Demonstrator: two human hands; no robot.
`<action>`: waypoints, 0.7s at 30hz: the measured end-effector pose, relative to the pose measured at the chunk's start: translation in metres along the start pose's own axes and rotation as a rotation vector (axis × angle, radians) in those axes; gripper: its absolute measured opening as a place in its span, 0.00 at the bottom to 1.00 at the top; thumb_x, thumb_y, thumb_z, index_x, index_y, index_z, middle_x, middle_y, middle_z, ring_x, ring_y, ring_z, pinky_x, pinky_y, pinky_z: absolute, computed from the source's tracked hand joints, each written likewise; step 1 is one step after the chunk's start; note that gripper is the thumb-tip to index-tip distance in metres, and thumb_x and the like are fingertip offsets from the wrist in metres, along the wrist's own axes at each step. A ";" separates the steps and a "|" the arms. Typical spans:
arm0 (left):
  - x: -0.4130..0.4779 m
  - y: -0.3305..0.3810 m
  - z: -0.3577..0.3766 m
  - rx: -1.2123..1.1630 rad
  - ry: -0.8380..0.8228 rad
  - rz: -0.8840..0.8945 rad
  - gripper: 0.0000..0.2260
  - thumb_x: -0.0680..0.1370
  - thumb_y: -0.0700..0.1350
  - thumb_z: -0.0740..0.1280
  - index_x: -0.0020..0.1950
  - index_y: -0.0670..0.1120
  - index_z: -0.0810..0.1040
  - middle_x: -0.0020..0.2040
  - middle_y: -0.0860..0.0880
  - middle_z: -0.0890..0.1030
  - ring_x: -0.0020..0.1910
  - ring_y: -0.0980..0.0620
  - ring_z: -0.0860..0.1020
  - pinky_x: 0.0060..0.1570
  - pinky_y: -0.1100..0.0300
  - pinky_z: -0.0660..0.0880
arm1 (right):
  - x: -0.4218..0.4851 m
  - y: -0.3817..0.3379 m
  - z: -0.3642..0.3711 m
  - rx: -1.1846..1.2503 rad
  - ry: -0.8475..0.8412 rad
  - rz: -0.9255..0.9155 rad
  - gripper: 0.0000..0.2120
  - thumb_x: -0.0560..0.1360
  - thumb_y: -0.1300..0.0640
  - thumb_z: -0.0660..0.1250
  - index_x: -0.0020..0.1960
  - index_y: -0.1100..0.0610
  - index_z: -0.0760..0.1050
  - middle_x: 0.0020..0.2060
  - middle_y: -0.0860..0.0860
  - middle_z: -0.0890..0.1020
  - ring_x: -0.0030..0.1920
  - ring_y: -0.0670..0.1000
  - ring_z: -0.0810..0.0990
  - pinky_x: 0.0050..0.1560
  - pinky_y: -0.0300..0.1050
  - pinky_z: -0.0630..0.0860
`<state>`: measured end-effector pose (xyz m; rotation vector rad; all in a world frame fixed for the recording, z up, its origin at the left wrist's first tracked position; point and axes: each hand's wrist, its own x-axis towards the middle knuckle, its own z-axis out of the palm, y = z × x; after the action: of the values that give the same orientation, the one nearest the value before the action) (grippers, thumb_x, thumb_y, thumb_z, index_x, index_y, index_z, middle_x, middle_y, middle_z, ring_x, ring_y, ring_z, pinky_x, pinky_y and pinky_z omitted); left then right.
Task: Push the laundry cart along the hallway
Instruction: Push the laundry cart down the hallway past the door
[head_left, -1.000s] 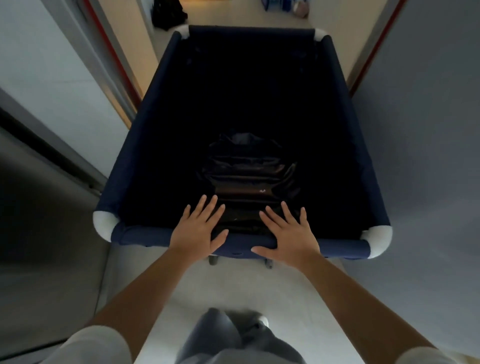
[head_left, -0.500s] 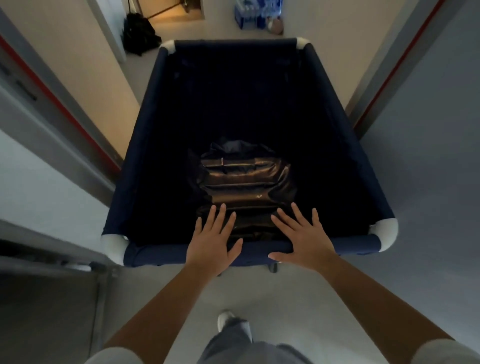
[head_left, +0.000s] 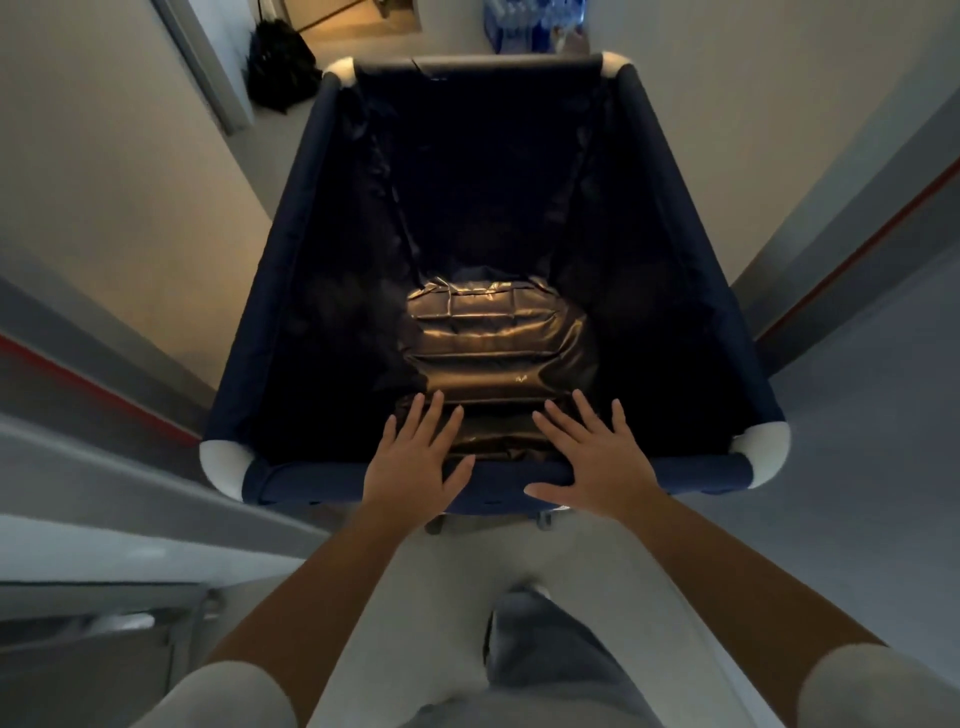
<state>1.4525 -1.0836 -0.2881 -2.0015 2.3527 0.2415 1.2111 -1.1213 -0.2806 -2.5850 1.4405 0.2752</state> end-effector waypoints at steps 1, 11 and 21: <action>0.013 -0.003 -0.001 -0.011 -0.004 0.000 0.27 0.78 0.60 0.48 0.75 0.52 0.49 0.77 0.48 0.48 0.75 0.47 0.44 0.71 0.48 0.46 | 0.011 0.007 -0.003 0.004 0.002 -0.005 0.48 0.61 0.22 0.34 0.75 0.46 0.43 0.76 0.45 0.49 0.75 0.54 0.38 0.69 0.62 0.33; 0.143 -0.032 -0.023 -0.037 0.031 -0.017 0.27 0.78 0.60 0.49 0.75 0.51 0.53 0.77 0.48 0.51 0.75 0.48 0.46 0.71 0.48 0.48 | 0.127 0.071 -0.038 0.017 0.020 -0.018 0.46 0.64 0.23 0.37 0.75 0.46 0.42 0.76 0.46 0.49 0.75 0.54 0.38 0.69 0.62 0.34; 0.295 -0.075 -0.057 -0.085 0.114 0.023 0.29 0.76 0.60 0.48 0.72 0.46 0.65 0.73 0.44 0.64 0.73 0.41 0.58 0.66 0.41 0.59 | 0.269 0.132 -0.076 -0.021 0.061 0.031 0.47 0.63 0.22 0.35 0.75 0.46 0.45 0.76 0.46 0.52 0.73 0.53 0.36 0.63 0.60 0.23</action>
<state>1.4819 -1.3916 -0.2777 -2.0803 2.4745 0.2392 1.2435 -1.4284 -0.2795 -2.6113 1.5077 0.2181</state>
